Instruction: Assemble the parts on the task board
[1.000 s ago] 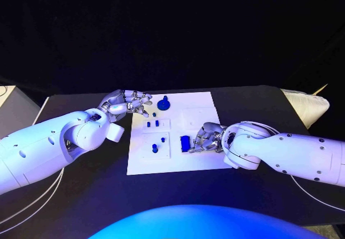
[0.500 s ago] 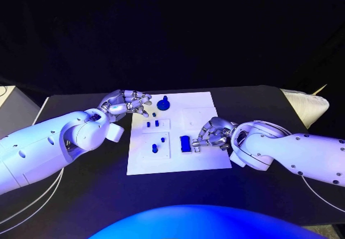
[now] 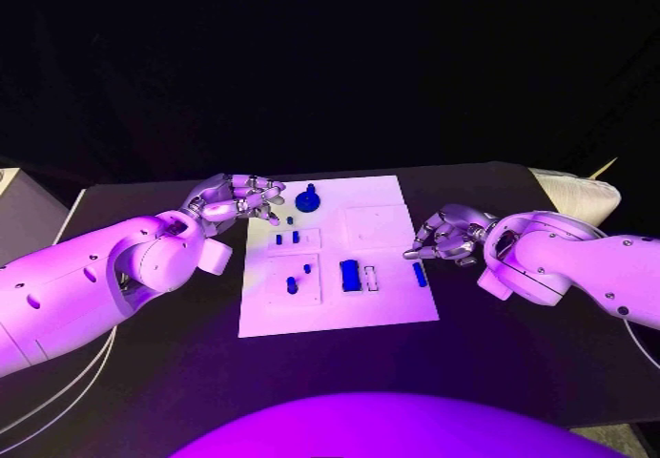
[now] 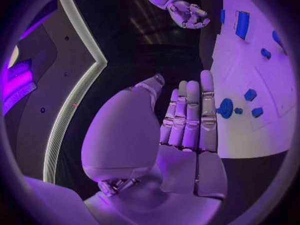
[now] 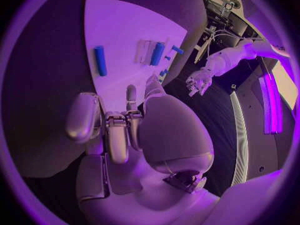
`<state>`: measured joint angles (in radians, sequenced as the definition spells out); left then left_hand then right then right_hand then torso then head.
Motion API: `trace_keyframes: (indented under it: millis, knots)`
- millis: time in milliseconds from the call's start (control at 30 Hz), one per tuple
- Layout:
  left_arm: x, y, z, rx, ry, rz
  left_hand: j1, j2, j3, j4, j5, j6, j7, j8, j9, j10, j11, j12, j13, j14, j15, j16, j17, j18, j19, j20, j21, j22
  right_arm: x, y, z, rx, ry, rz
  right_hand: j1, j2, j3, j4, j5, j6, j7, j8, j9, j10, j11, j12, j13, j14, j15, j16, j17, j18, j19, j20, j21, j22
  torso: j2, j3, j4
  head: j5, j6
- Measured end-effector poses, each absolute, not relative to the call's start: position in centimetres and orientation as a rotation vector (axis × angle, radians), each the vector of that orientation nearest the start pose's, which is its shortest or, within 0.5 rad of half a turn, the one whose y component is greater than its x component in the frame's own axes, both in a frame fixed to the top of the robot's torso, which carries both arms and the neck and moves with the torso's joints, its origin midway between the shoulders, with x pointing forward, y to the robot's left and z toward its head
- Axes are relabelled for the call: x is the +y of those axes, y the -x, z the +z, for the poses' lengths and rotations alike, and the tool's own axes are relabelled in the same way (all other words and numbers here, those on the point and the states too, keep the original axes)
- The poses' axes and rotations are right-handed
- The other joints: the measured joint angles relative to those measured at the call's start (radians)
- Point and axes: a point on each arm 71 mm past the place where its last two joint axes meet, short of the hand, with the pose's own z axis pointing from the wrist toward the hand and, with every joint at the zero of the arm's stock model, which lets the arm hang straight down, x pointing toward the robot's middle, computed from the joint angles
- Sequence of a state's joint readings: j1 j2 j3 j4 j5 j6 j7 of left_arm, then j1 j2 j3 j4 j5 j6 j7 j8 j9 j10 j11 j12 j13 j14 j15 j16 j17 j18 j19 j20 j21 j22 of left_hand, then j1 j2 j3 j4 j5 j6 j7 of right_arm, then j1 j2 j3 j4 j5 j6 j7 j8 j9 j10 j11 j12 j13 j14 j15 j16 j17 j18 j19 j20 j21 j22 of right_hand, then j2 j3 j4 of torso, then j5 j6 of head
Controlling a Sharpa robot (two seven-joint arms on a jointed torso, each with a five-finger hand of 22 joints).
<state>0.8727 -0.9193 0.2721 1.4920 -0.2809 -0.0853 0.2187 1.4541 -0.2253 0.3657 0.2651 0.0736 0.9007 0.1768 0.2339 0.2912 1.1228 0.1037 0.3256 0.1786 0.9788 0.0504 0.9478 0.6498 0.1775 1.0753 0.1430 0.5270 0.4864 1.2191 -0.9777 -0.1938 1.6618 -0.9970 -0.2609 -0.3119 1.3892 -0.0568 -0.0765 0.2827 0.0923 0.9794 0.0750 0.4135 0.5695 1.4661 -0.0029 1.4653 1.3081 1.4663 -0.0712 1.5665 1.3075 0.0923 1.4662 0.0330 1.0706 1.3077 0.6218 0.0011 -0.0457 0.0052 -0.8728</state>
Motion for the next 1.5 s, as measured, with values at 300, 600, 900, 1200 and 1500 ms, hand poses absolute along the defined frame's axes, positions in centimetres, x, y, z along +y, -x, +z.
trace_keyframes:
  millis: [300,600,900,1200,1500]
  knots:
    - [25.2,-46.6,-23.1,1.624,1.089,-1.526,0.004,0.004,-0.003,0.003,0.0,0.0,0.0,0.007,0.005,0.0,0.0,0.014,0.013,0.0,0.0,0.005,0.0,0.0,0.0,0.0,0.005,0.009,-26.1,-43.2,-25.4,2.124,-0.303,0.42,0.001,-0.007,0.003,0.003,0.0,0.023,-0.004,0.0,0.0,-0.001,0.001,0.0,0.0,0.0,0.0,0.0,0.0,0.0,0.0,0.0,0.012,0.0,0.0,0.0025,-0.0007,-0.007,0.0]
    - [25.3,-46.6,-23.1,1.623,1.089,-1.525,0.004,0.004,-0.006,0.006,0.0,0.0,0.0,0.012,0.006,-0.008,0.004,0.02,0.018,0.0,0.0,0.006,-0.001,0.0,0.0,0.0,0.011,0.014,-25.7,-42.7,-25.9,2.137,-0.261,0.323,-0.081,-0.027,0.007,0.013,0.0,0.045,-0.012,0.0,-0.001,-0.001,0.001,0.0,0.0,0.0,0.0,0.0,0.0,0.0,0.0,0.0,0.012,0.0,0.001,0.0031,0.0012,-0.007,0.0]
    - [25.3,-46.6,-23.1,1.623,1.09,-1.524,0.004,0.004,-0.006,0.006,0.0,0.0,0.0,0.014,0.007,-0.015,0.004,0.023,0.019,0.0,0.0,0.009,-0.002,0.0,-0.007,0.0,0.013,0.016,-25.6,-42.5,-26.7,2.149,-0.253,0.261,-0.097,-0.028,0.012,0.01,0.0,0.048,-0.012,0.0,-0.001,0.002,-0.002,0.0,0.0,0.0,0.0,0.0,0.0,0.0,0.0,0.0,0.012,0.0,0.001,0.0025,0.0019,-0.008,0.0]
    - [25.3,-46.6,-23.1,1.624,1.09,-1.523,0.004,0.004,-0.006,0.005,0.0,0.0,0.0,0.014,0.008,-0.022,0.004,0.023,0.021,0.0,0.0,0.009,-0.002,0.0,-0.007,0.0,0.013,0.018,-24.4,-42.5,-27.2,2.148,-0.238,0.255,-0.105,-0.028,0.018,0.01,0.0,0.052,-0.016,0.0,-0.001,0.002,-0.002,0.0,0.0,0.0,0.0,0.0,0.0,0.0,0.0,0.0,0.012,0.0,0.001,0.0031,0.0019,-0.006,0.0]
    - [25.4,-46.6,-23.1,1.625,1.091,-1.522,0.004,0.004,-0.006,0.005,0.0,0.0,0.0,0.018,0.008,-0.022,0.004,0.023,0.02,0.0,0.0,0.009,-0.002,0.0,-0.007,0.0,0.017,0.019,-23.9,-42.6,-27.3,2.135,-0.24,0.257,-0.105,-0.028,0.033,0.008,0.013,0.056,-0.021,0.002,0.0,-0.001,-0.006,0.0,0.0,0.0,0.0,0.0,0.0,0.0,0.0,0.0,0.012,0.0,0.001,0.0025,0.002,-0.003,0.0]
